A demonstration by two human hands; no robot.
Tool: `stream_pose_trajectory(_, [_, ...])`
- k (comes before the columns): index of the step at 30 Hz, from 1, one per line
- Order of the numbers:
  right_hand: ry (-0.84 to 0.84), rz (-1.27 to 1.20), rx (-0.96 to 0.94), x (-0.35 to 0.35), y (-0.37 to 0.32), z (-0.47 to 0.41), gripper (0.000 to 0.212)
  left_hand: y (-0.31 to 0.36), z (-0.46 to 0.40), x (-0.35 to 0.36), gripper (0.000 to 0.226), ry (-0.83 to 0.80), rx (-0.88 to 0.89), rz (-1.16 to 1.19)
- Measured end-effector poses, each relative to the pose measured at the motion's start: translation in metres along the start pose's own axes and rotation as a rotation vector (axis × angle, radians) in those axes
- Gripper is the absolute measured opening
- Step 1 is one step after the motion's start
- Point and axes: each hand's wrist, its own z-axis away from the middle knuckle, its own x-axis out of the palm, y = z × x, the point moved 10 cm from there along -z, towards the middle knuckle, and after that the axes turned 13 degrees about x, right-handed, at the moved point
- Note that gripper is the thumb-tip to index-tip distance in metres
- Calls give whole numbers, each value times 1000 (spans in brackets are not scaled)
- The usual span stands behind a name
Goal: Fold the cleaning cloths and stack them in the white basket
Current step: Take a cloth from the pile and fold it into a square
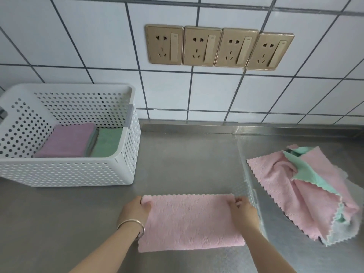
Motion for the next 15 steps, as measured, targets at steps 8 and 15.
stream_pose_trajectory(8, [79,-111,15,-6,40,27,49,70,48,35,55,92,741,-420])
stream_pose_trajectory(15, [227,233,-58,12,43,53,48,93,65,99,69,-171,874,-599])
